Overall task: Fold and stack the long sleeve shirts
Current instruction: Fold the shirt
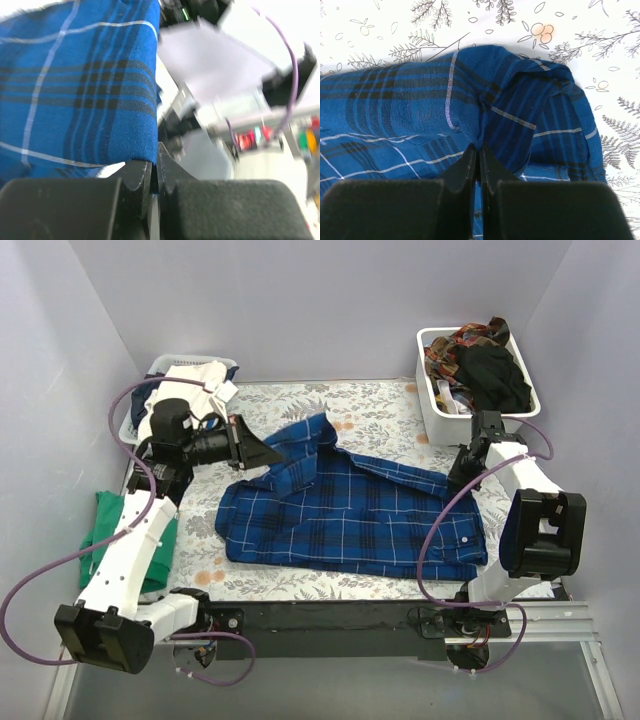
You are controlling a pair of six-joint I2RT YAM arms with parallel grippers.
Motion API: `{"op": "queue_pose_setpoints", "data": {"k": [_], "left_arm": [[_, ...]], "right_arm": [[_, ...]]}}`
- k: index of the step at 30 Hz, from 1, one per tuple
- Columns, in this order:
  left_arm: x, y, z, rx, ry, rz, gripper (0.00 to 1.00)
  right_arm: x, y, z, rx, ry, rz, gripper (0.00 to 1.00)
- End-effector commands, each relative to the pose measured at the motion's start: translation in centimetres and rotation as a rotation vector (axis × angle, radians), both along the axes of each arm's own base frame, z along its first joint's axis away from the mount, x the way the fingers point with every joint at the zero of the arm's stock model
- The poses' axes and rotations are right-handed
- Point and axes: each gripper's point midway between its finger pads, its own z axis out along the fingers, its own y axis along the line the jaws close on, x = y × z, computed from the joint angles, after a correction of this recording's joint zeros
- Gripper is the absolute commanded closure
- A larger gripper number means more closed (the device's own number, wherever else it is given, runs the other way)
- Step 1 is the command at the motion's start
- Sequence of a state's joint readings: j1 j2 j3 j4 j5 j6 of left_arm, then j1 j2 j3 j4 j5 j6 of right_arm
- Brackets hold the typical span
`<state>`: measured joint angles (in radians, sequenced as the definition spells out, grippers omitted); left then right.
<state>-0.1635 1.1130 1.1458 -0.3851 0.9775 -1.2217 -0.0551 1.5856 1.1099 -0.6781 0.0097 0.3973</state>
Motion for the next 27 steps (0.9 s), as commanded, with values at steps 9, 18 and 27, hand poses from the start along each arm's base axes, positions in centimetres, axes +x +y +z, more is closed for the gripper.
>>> {"op": "queue_pose_setpoints", "data": {"k": [9,18,27], "left_arm": [[-8.4,-0.3,-7.5,0.223,0.269,-0.023,0.78],[-4.1,4.3,-10.2,0.437,0.285,0.425,0.31],[4.9,4.3,-14.8,0.527,0.497,0.709,0.36]], "right_arm": [[1.9,0.2,1.1,0.021,-0.06,-0.02,0.91],[1.3,0.2,0.8,0.021,-0.058,-0.018,0.91],[0.8,0.2,1.2,0.015,-0.083,-0.008,0.91]]}}
